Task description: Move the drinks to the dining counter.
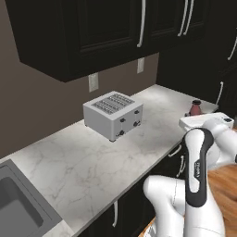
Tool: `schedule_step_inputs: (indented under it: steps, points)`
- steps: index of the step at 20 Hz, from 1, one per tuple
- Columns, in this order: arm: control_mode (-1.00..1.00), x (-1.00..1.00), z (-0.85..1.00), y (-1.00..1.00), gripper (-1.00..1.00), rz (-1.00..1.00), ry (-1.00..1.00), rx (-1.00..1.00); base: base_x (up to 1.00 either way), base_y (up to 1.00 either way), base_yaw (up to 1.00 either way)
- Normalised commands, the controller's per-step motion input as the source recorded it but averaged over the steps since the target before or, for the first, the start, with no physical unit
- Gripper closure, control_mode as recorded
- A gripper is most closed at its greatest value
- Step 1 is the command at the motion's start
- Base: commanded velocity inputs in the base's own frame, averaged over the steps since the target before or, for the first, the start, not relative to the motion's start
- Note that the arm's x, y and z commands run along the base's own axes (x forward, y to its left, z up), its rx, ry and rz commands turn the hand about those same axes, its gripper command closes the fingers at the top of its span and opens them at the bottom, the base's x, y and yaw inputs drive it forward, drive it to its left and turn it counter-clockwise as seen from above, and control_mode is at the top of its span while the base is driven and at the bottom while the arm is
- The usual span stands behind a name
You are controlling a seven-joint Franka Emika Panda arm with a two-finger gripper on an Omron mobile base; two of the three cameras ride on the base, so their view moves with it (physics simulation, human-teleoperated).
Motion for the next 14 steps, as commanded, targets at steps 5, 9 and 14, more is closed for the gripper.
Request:
schedule_step_inputs:
  steps: [5,9,14]
  points:
    - [-1.0,-0.53,0.51,0.0,1.0,-0.05,0.03,0.0,0.0,0.0,0.0]
    - [-1.0,-0.6,0.26,0.0,1.0,-0.01,0.09,0.0,0.0,0.0,0.0]
    - [-1.0,-0.55,0.33,0.15,1.0,0.0,0.01,0.0,0.0,0.0,0.0]
